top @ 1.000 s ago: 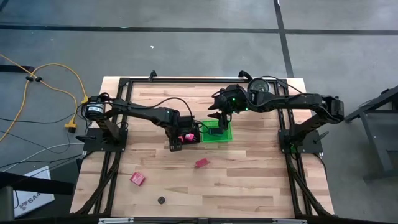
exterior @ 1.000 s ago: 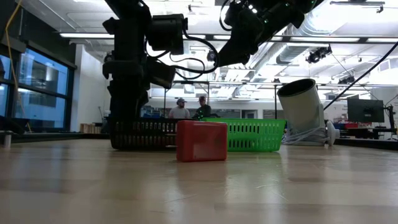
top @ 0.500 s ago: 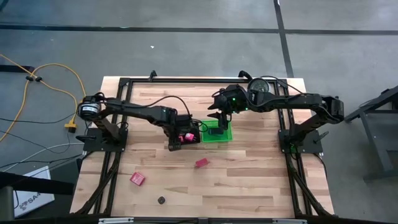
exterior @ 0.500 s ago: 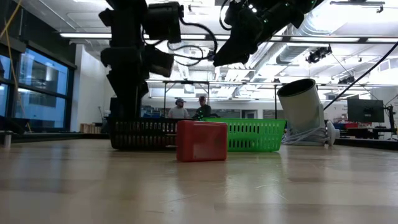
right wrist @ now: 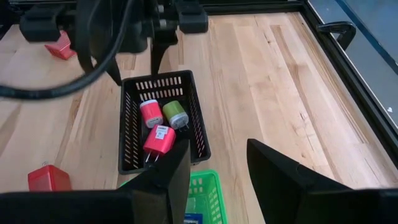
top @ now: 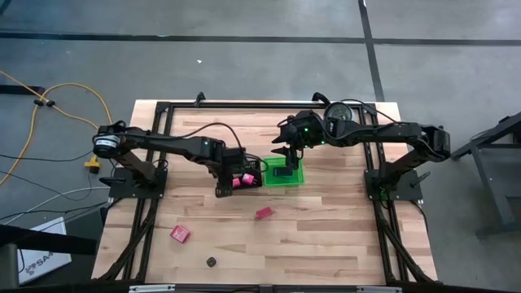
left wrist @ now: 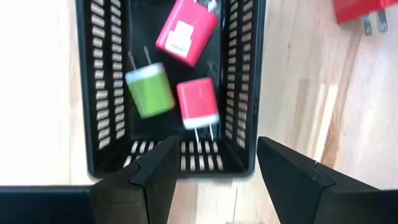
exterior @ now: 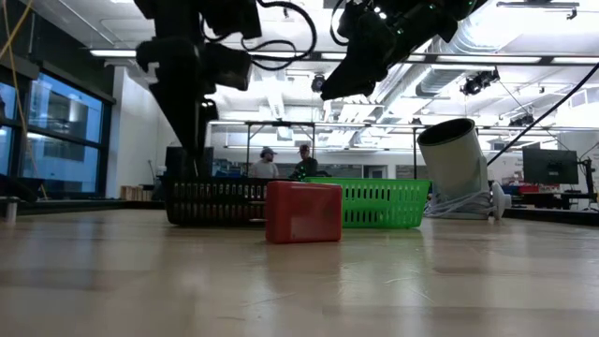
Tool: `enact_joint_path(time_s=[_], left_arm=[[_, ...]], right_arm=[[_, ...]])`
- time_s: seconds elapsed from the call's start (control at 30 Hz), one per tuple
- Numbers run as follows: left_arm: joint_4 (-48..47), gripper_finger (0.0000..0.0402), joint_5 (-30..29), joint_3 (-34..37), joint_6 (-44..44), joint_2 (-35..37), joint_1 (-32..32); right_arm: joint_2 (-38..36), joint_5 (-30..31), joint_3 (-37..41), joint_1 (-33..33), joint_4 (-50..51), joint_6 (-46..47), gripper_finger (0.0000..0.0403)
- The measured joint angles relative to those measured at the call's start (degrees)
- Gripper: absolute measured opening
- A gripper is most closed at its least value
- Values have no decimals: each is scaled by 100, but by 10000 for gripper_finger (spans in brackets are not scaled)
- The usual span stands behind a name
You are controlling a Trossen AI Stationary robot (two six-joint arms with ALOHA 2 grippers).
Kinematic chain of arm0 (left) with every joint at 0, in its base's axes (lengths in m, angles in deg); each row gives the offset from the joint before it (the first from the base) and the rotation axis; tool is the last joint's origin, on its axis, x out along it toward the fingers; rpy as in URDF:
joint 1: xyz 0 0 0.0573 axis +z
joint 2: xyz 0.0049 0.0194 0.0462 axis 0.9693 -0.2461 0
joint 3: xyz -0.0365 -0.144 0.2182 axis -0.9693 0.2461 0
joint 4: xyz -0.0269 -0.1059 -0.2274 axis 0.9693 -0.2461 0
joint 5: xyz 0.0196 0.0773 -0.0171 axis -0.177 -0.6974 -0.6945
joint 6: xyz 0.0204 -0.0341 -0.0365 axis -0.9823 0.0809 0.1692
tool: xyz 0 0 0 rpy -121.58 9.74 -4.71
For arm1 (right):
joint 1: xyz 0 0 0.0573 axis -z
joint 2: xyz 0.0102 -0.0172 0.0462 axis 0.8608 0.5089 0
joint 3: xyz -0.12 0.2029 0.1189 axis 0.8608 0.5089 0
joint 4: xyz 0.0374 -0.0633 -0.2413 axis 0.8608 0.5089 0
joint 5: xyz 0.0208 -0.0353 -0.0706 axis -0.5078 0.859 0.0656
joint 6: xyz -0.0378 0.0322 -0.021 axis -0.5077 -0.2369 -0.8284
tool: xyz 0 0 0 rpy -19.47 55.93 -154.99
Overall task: Pick & Place Office items
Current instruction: Put the white charger adapter into the black bin
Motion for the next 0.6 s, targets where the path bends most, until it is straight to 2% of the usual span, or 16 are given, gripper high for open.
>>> enact_joint_path(time_s=[0.37,0.6], left_arm=[[-489,210,-109,0,555,664,-239],[-747,210,-285,0,1686,746,-636]], right_arm=[[0,0,0,1,2,-2,145],[0,0,-2,2,2,0,145]])
